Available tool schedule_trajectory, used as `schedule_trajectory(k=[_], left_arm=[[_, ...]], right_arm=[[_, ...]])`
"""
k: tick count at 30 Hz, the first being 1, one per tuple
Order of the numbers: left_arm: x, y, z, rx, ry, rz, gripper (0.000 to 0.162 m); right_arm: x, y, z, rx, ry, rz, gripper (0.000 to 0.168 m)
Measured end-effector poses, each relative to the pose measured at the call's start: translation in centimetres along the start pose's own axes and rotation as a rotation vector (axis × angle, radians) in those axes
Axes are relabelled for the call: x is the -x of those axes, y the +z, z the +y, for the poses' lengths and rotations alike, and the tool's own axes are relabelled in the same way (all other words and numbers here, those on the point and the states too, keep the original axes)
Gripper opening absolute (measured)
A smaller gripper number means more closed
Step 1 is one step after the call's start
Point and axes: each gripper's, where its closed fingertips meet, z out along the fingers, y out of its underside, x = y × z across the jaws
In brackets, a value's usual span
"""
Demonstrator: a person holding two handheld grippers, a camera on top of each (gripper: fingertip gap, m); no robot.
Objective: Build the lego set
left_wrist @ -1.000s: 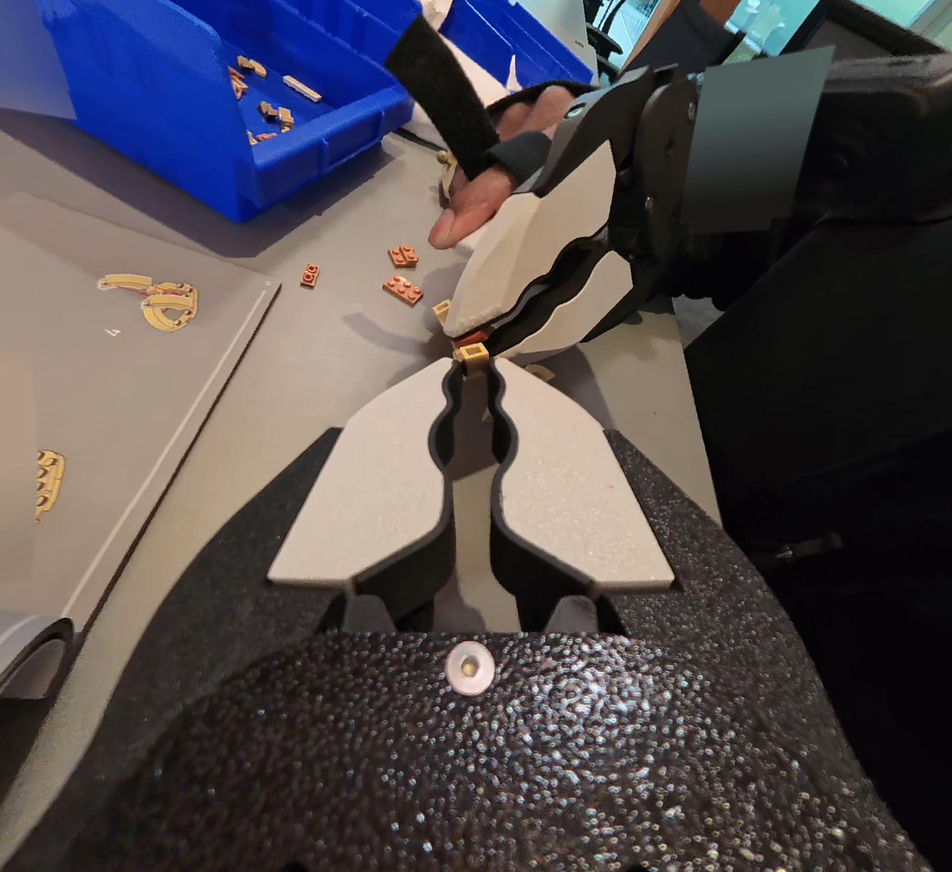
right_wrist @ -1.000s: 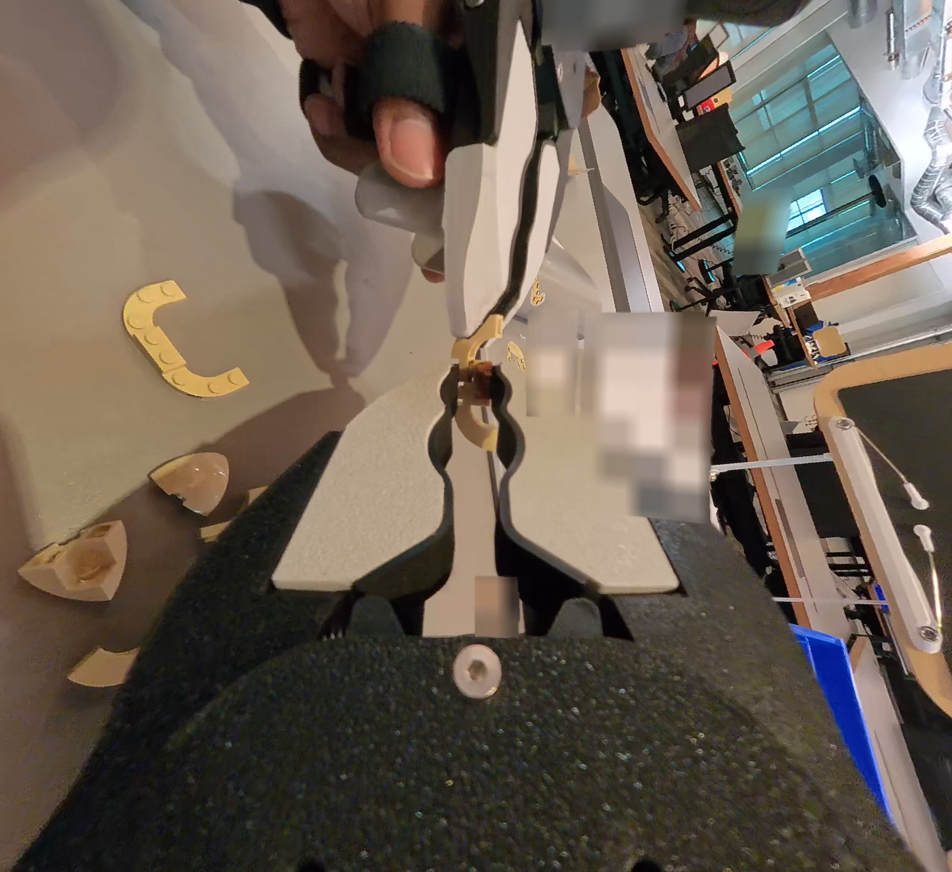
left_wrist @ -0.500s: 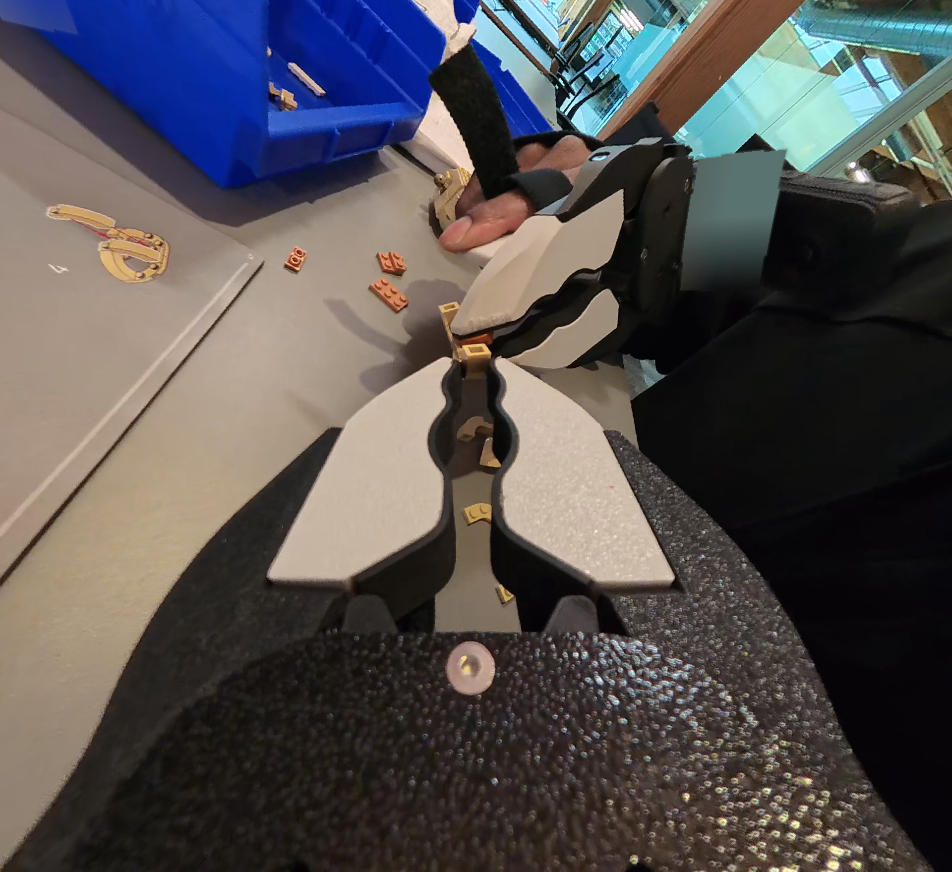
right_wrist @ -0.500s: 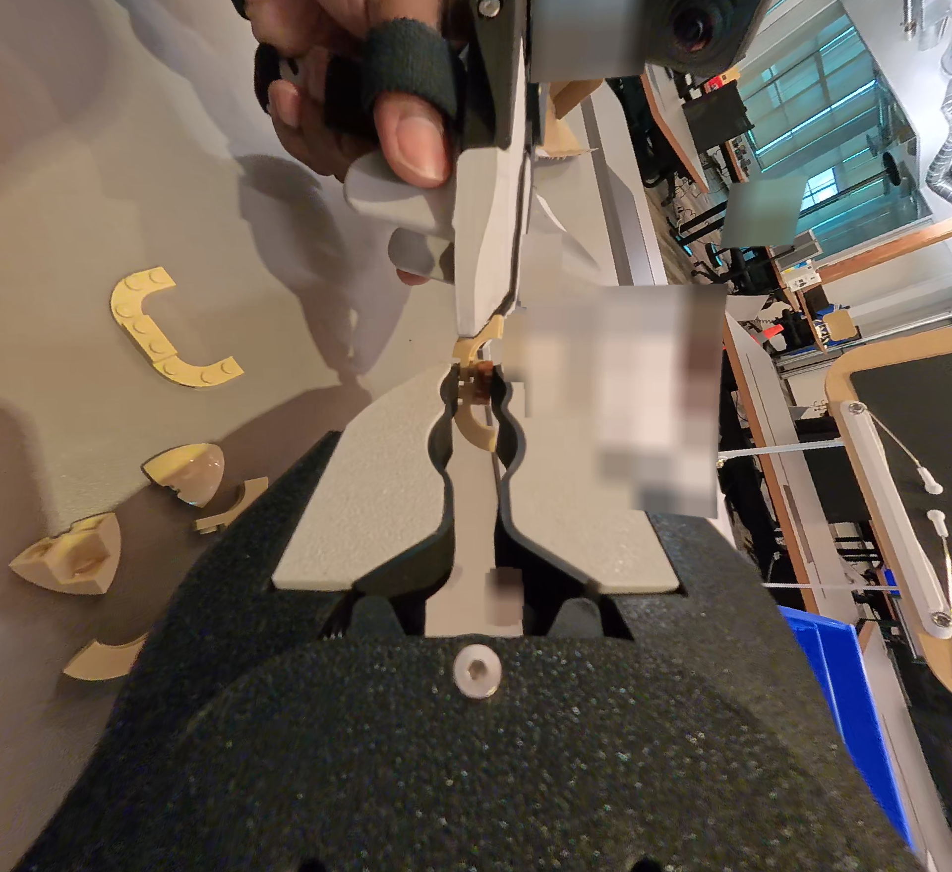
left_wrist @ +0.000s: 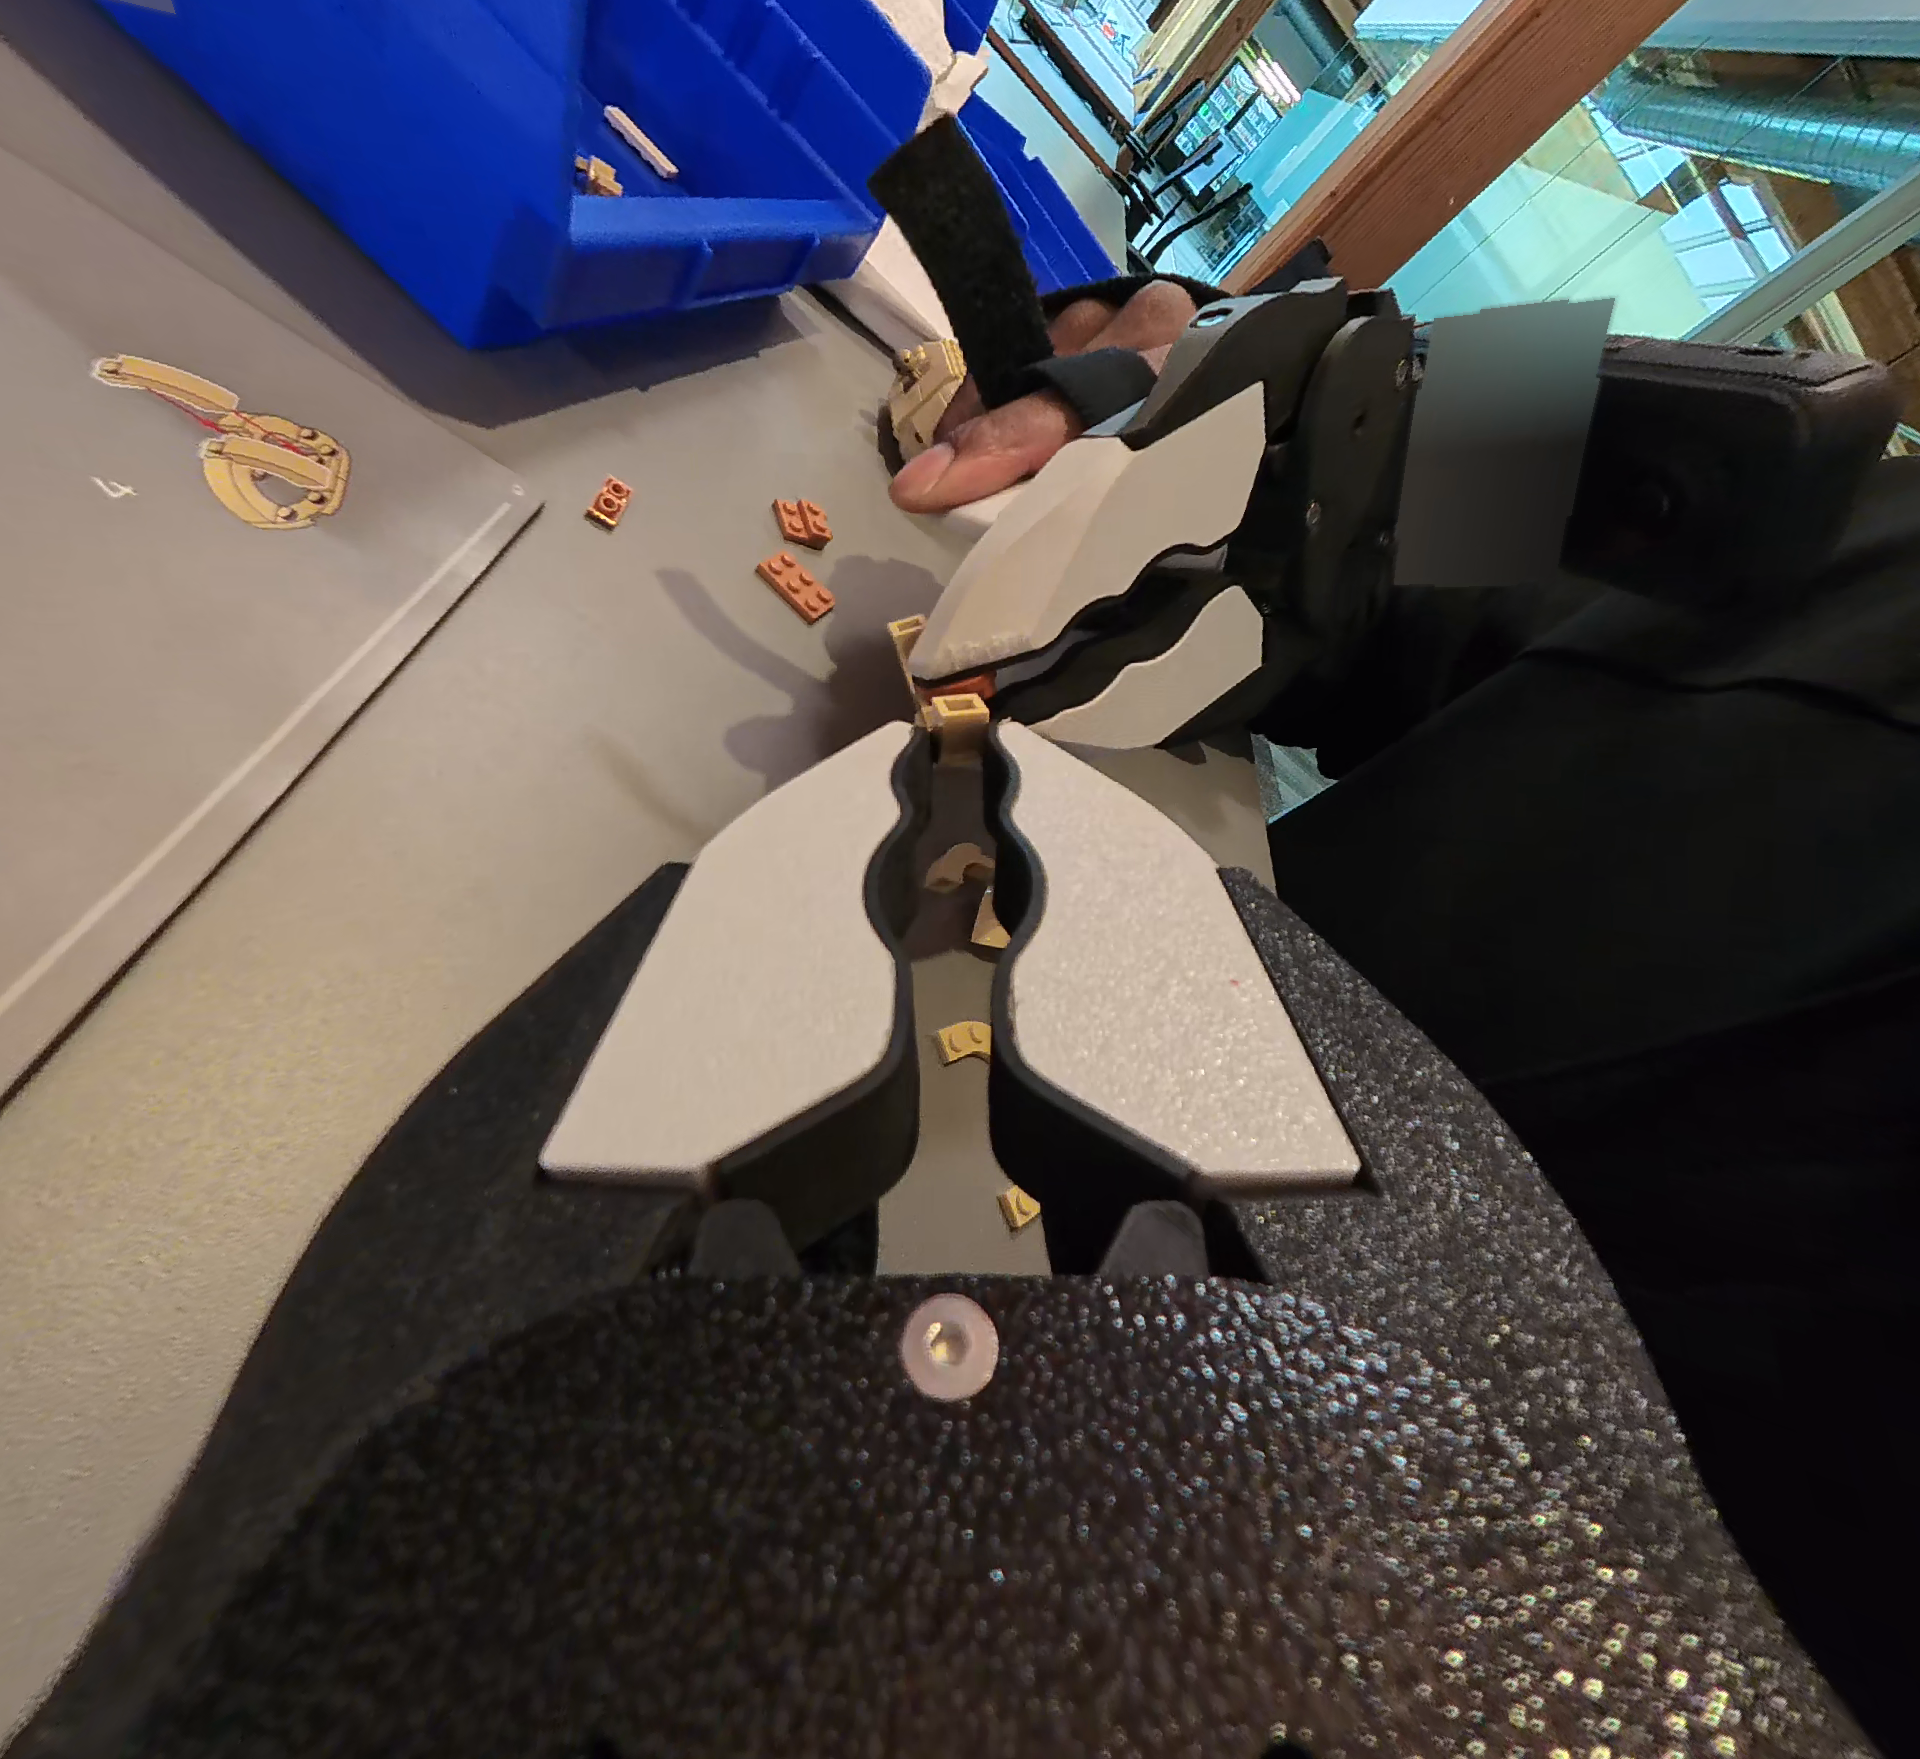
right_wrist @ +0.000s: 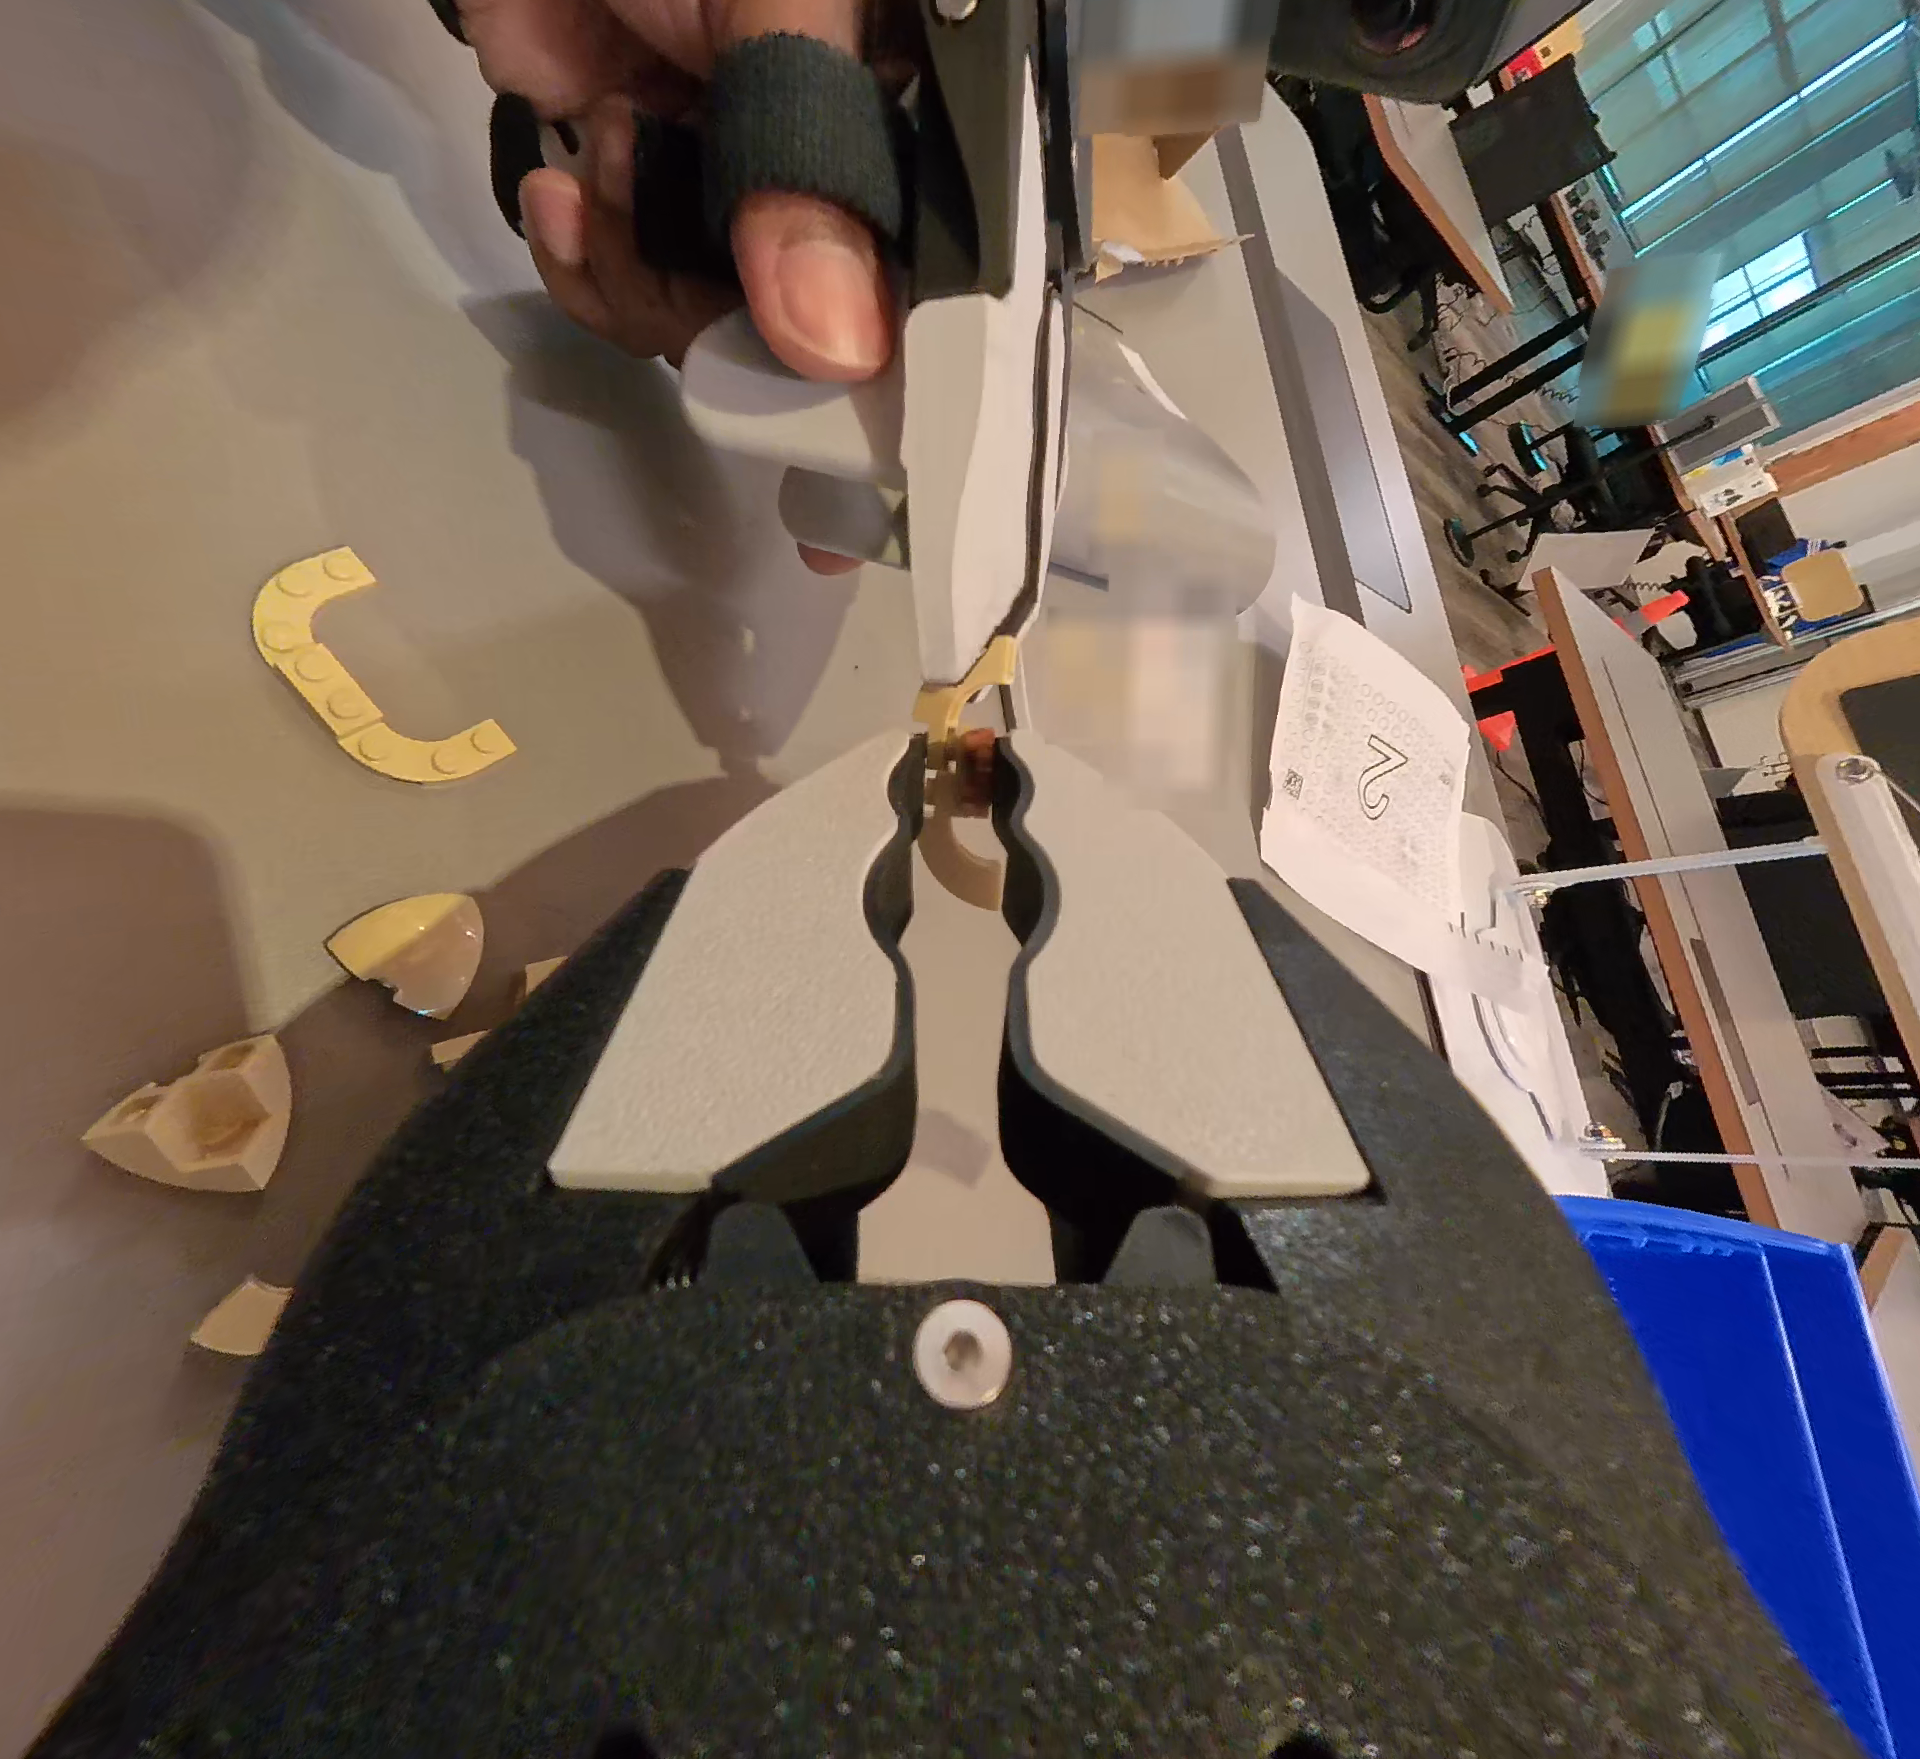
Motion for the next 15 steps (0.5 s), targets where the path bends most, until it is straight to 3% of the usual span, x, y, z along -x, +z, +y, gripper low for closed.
schedule_trajectory(k=[15], left_arm=[[0.72, 0.22, 0.16, -0.029, -0.084, 0.000, 0.008]], right_arm=[[0.07, 0.41, 0.68, 0.035, 0.049, -0.012, 0.012]])
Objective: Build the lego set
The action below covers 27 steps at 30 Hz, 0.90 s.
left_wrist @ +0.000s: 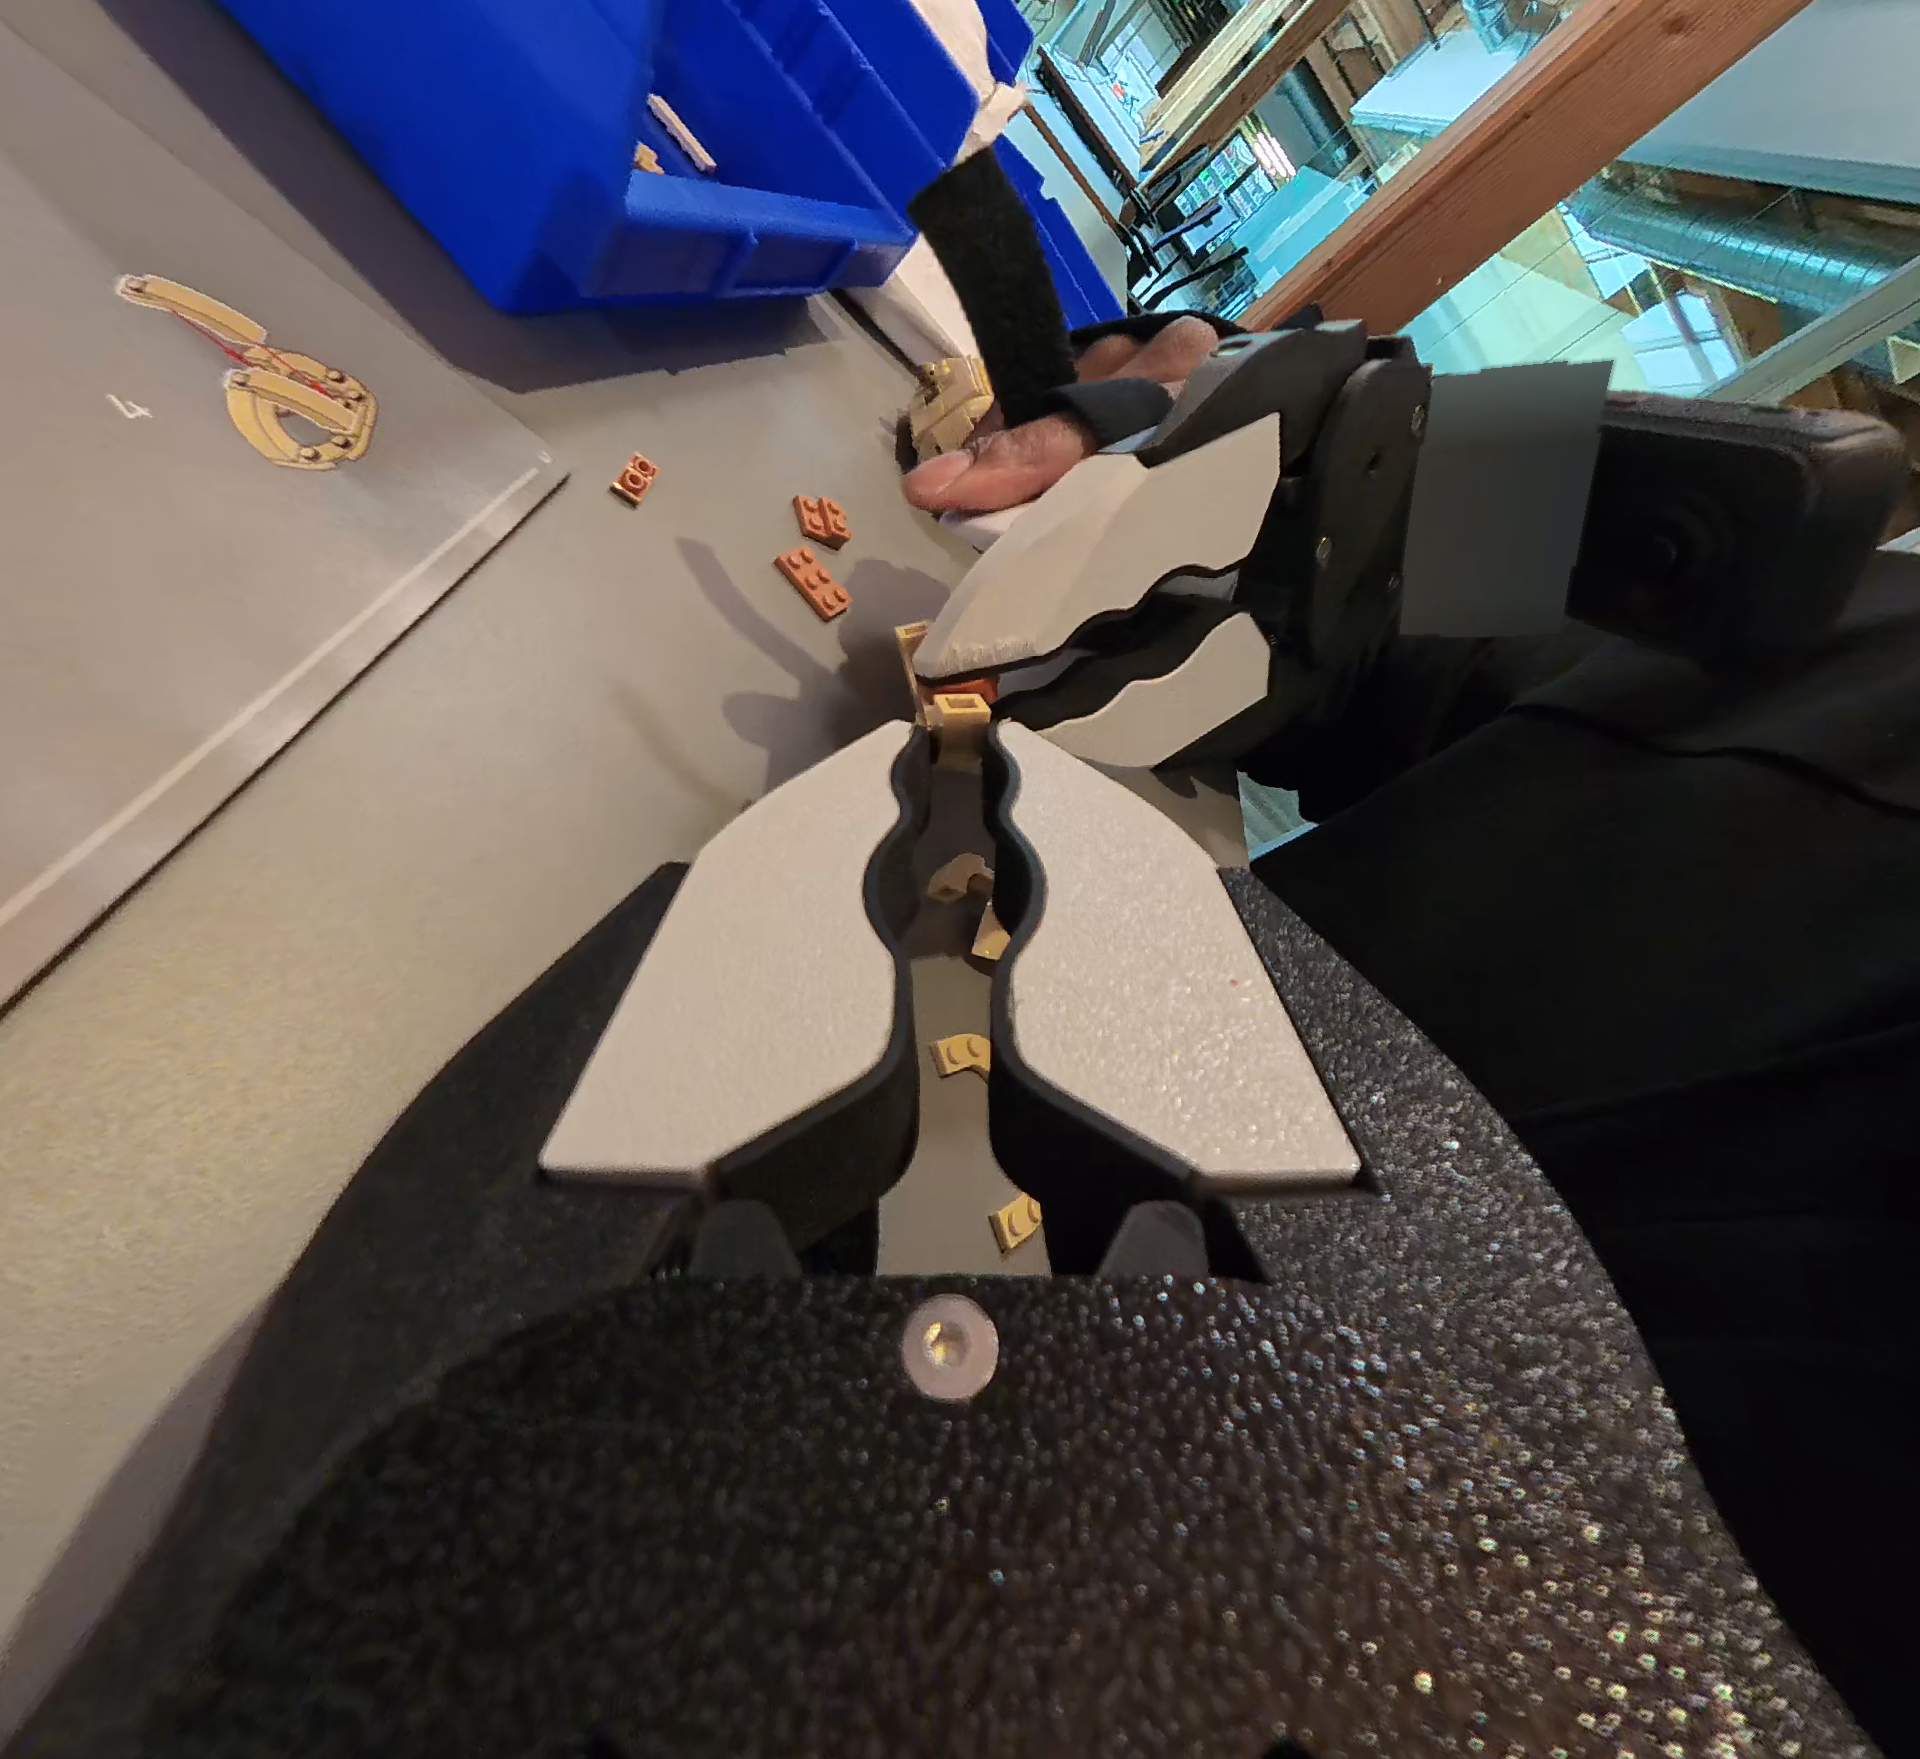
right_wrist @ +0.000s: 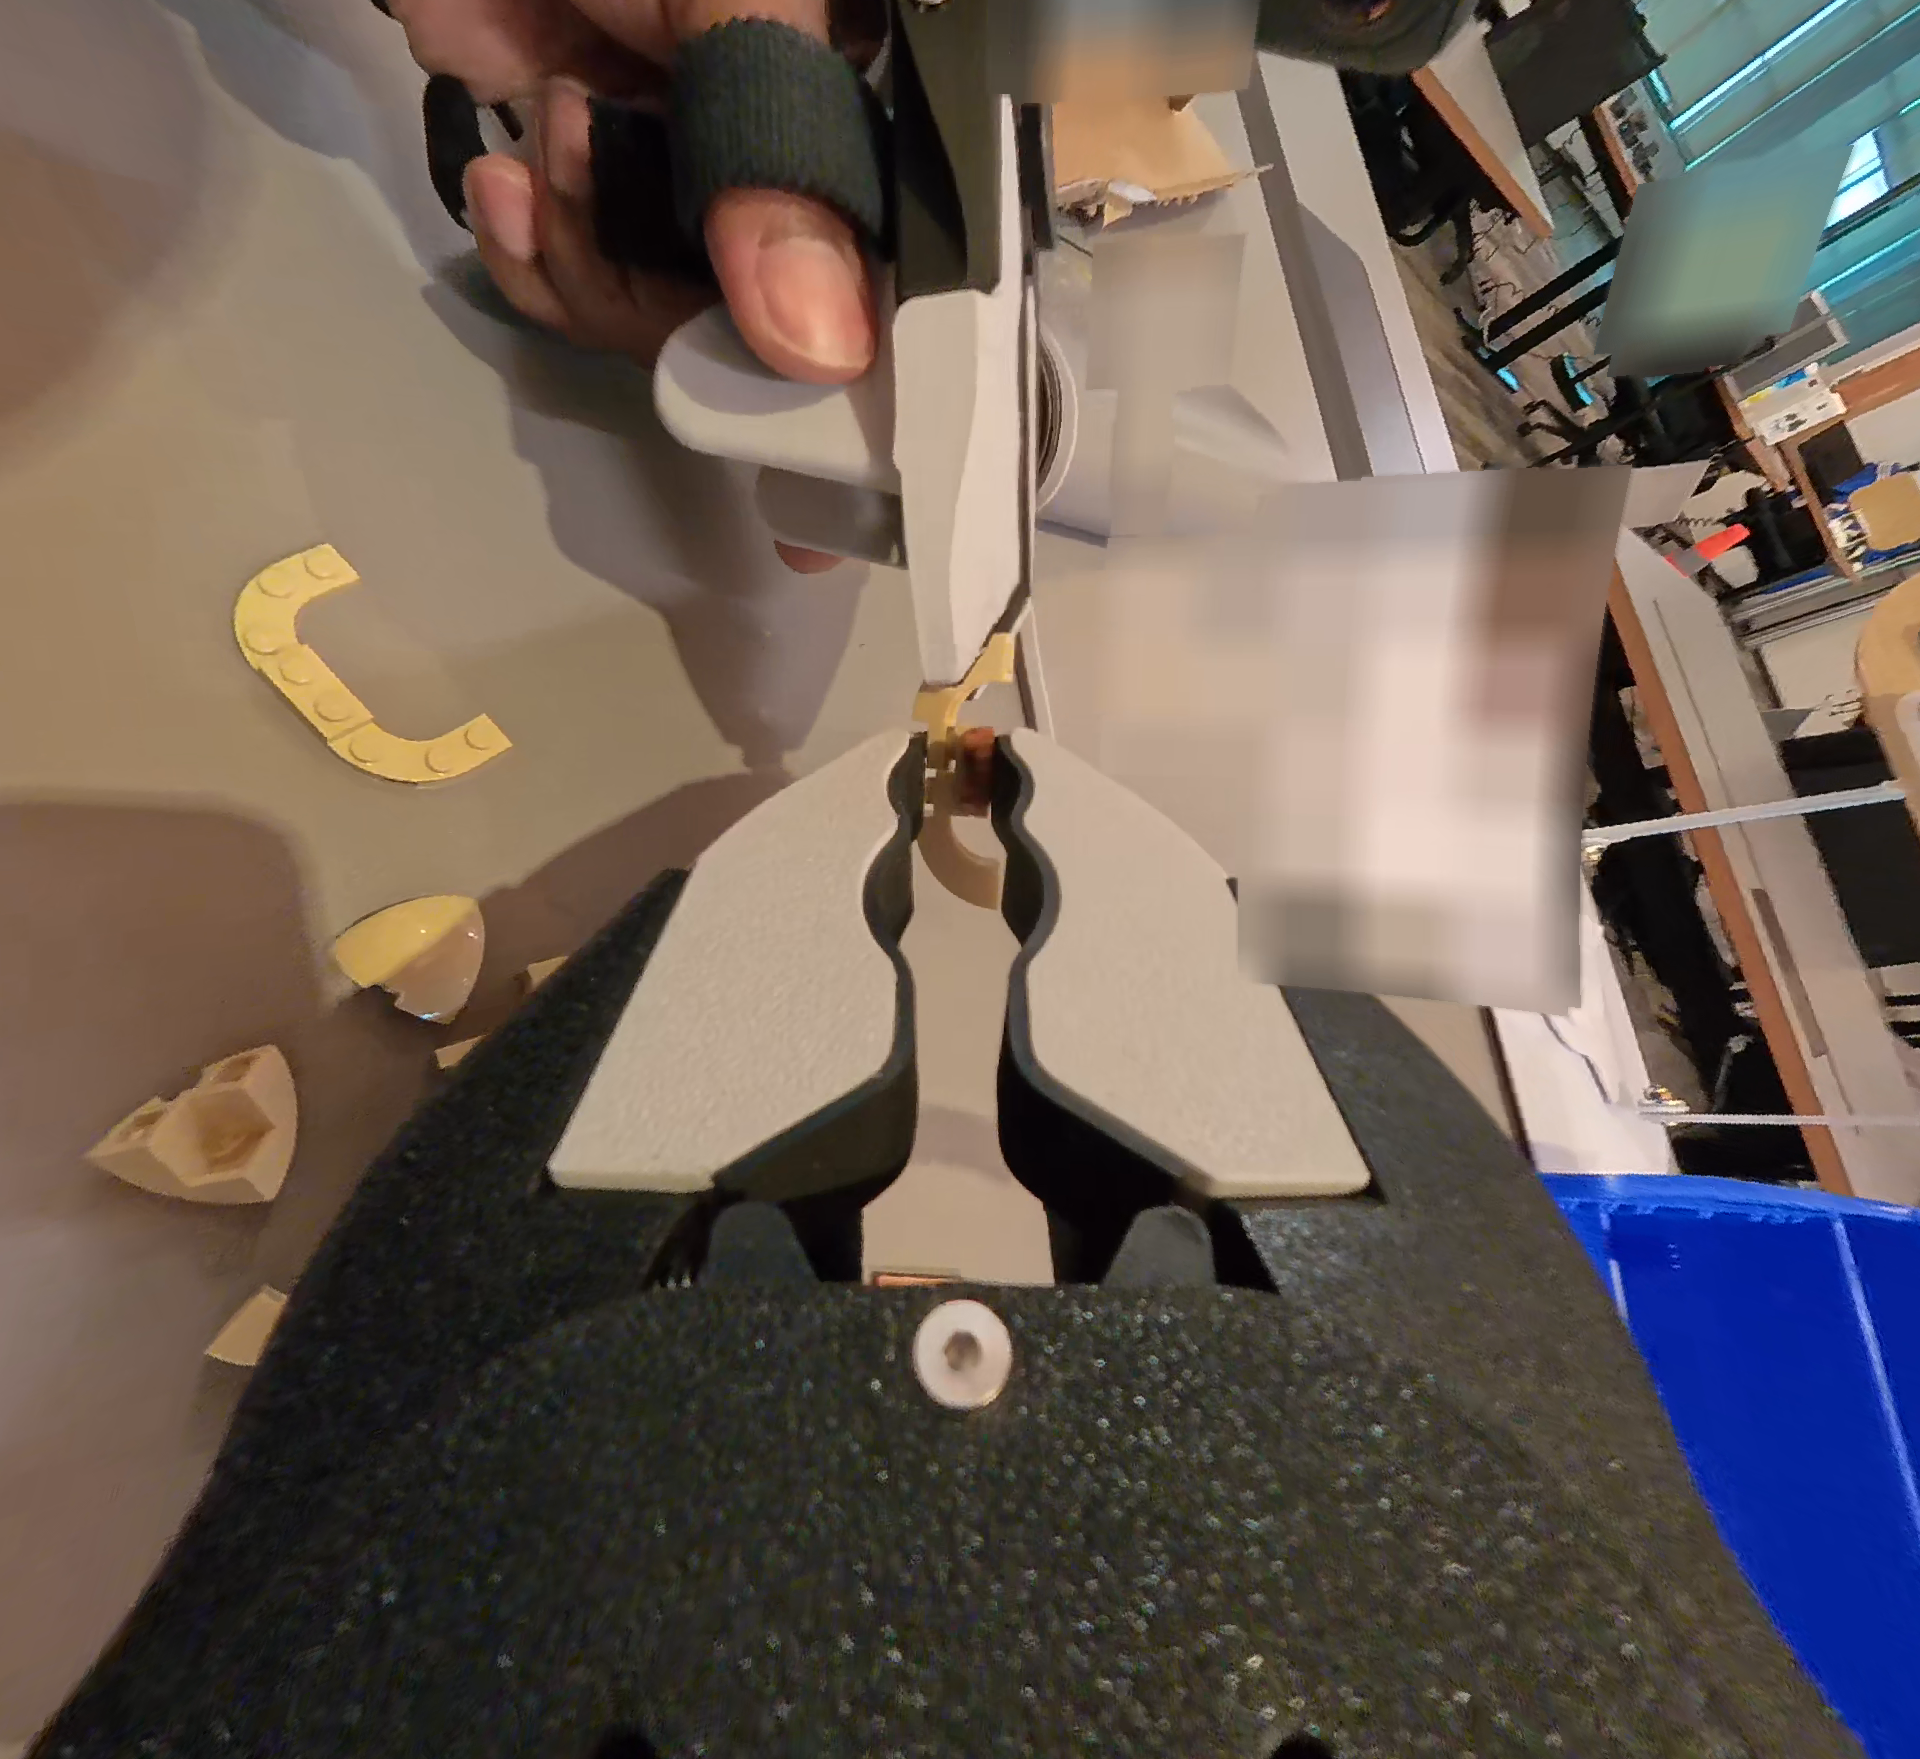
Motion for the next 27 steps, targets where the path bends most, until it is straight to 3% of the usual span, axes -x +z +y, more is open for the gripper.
schedule_trajectory(k=[11, 19, 27], left_arm=[[-0.45, -0.13, 0.04, 0.046, 0.064, 0.001, 0.015], [0.00, 0.17, 0.31, 0.042, 0.081, -0.037, 0.008], [0.47, 0.36, -0.07, -0.048, -0.056, 0.000, 0.008]], right_arm=[[0.14, -0.04, -0.14, -0.036, 0.186, -0.092, 0.012], [0.08, -0.06, -0.15, -0.016, 0.146, -0.062, 0.012], [-0.41, 0.04, 0.23, 0.044, 0.036, 0.036, 0.012]])
